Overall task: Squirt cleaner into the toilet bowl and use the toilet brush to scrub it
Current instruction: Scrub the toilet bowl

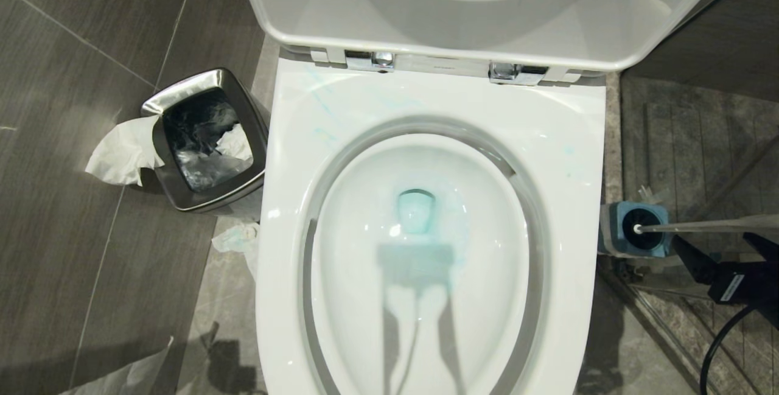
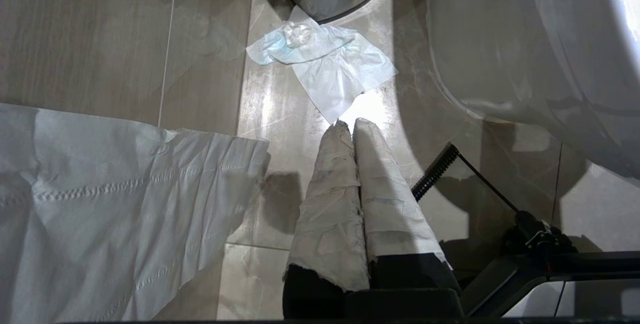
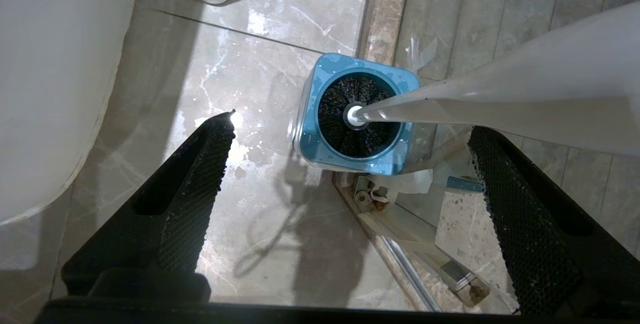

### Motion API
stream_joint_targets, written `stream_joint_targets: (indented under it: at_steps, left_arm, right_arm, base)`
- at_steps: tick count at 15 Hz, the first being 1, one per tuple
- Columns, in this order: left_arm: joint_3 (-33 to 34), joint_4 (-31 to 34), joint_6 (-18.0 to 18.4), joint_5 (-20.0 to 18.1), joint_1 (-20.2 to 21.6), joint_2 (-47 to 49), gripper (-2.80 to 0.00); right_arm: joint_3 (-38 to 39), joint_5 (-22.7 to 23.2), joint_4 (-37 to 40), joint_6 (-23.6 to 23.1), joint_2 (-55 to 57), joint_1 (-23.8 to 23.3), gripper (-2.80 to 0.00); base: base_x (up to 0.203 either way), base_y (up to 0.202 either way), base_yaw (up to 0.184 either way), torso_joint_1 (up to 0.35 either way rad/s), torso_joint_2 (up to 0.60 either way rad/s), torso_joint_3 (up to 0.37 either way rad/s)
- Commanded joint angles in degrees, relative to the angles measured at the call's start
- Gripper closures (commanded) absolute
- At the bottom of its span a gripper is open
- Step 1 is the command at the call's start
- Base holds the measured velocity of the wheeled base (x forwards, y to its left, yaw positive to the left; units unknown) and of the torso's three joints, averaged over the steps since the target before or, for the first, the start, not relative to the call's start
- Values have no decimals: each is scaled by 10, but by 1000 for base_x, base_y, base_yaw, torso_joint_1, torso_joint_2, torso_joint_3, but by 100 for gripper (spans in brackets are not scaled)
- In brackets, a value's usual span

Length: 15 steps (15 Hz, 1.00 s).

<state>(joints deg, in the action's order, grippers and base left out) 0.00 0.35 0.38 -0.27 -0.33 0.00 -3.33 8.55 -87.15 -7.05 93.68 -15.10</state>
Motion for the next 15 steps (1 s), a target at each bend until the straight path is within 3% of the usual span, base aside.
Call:
stream_joint_targets:
  at_steps: [1, 7, 12, 15]
  left_arm:
    - [1, 0, -1, 0, 0, 0, 0]
    - [1, 0, -2, 0, 0, 0, 0]
    - [1, 0, 0, 0, 0, 0, 0]
    - [1, 0, 0, 0, 0, 0, 0]
  right_arm:
    - [0, 1, -5, -1, 1, 0, -280]
    - [2, 0, -5, -9, -3, -2, -280]
    - [-6, 0, -5, -27, 6, -41, -280]
    - [-46, 0, -5, -26, 42, -43, -280]
  base:
    - [0, 0, 0, 0, 0, 0]
    - [0, 0, 0, 2, 2, 133]
    - [0, 0, 0, 1, 1, 74]
    - [0, 0, 0, 0, 0, 0]
